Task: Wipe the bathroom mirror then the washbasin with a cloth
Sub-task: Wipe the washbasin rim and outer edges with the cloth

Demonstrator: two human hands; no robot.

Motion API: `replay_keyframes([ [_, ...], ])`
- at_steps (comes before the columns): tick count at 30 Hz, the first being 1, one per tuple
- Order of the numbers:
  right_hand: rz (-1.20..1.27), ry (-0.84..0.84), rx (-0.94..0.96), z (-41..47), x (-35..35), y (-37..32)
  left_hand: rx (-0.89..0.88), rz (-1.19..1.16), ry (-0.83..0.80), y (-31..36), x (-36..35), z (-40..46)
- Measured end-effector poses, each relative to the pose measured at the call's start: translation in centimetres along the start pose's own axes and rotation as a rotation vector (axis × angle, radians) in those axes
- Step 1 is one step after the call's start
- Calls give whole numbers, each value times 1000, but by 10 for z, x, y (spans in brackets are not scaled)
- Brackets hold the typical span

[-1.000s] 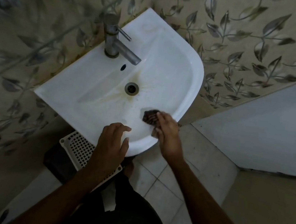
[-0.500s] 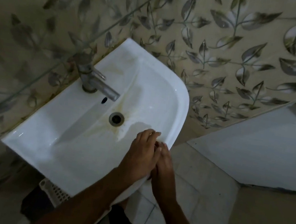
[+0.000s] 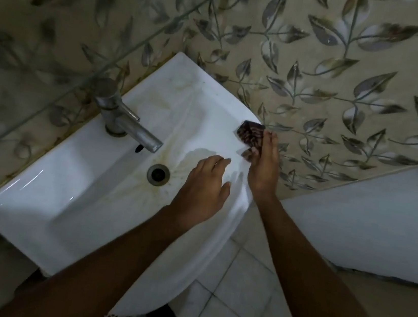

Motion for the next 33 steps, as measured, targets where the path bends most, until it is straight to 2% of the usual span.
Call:
replay_keyframes([
  [4, -17, 59, -27, 33, -4, -1, 34, -32, 4, -8, -1, -3],
  [7, -139, 66, 15, 64, -13, 1, 71, -50, 32, -16, 1, -6],
  [10, -216, 16, 102, 74, -31, -2, 92, -95, 95, -23, 3, -12],
  [13, -347, -4, 271, 79, -47, -17, 105, -100, 133, -28, 6, -17],
  [17, -223, -91, 427, 103, -68, -55, 120, -85, 162, -39, 13, -21],
  [22, -87, -204, 485, 126, -96, -109, 157, -49, 239, -51, 23, -31],
  [24, -53, -247, 505, 133, -106, -126, 149, -57, 236, -53, 24, -41],
  [26, -9, -215, 505, 137, -117, -137, 183, -82, 189, -58, 26, -49],
  [29, 99, -197, 447, 117, -131, -158, 267, -118, 156, -66, 29, -55],
  [33, 138, -279, 519, 76, -143, -177, 286, -136, 204, -74, 38, -49],
])
Point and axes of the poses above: each hand's wrist, its own z-axis towards the middle knuckle, its own x-axis out of the back of the hand, y = z × x, the point moved 1 cm from there along z, towards the middle knuckle, and after that the axes turned 1 degree about -x, right-handed, at the moved point
